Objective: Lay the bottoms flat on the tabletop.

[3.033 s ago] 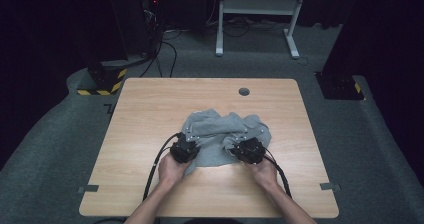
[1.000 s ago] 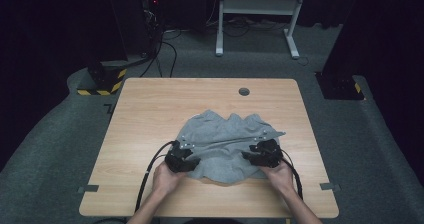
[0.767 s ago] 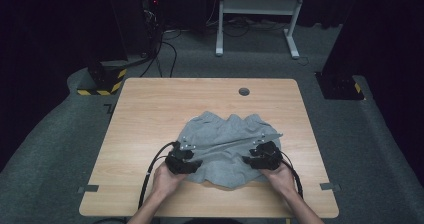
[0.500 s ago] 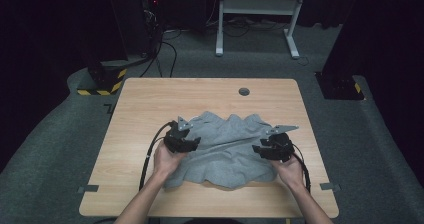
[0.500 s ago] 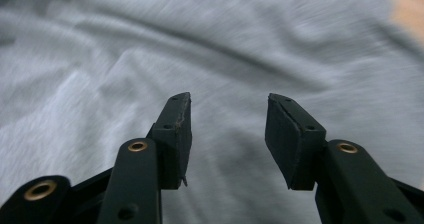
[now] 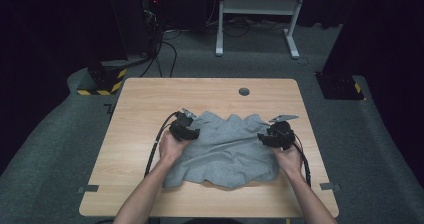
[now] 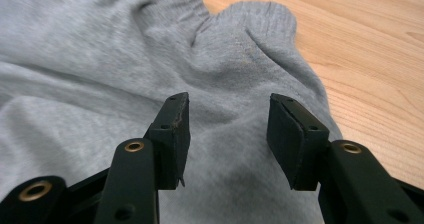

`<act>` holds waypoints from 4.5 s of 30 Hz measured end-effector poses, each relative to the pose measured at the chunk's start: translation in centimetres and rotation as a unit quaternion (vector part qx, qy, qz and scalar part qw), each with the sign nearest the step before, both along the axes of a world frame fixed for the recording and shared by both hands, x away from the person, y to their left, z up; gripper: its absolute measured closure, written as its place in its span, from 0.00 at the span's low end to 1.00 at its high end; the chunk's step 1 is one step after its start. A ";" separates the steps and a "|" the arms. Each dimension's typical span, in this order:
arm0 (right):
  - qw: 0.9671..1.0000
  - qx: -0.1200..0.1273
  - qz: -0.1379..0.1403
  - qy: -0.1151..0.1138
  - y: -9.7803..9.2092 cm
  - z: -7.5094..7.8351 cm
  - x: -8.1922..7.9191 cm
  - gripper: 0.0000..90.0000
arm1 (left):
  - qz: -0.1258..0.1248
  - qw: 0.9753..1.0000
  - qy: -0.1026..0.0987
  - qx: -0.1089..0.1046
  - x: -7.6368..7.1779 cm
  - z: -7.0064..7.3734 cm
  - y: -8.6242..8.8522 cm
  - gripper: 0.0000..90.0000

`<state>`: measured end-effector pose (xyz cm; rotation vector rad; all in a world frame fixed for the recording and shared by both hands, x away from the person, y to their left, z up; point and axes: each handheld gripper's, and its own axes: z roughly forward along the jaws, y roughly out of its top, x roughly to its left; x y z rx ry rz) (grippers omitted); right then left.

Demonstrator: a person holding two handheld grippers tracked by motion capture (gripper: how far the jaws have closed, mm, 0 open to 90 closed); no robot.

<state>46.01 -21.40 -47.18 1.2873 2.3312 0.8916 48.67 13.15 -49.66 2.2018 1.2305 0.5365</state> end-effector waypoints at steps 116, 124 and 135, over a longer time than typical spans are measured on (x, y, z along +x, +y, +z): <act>0.994 0.029 0.092 -0.049 1.2 2.9 -8.0 0.68 | 0.018 0.996 -0.066 -0.057 -8.7 -2.9 1.9 0.48; 0.997 0.002 0.079 -0.009 1.9 -1.6 -8.7 0.52 | 0.018 0.996 -0.065 -0.059 -8.7 -2.9 1.9 0.48; 0.993 -0.005 0.117 0.003 2.7 -0.6 -7.1 0.93 | 0.018 0.996 -0.065 -0.059 -8.7 -2.9 1.9 0.48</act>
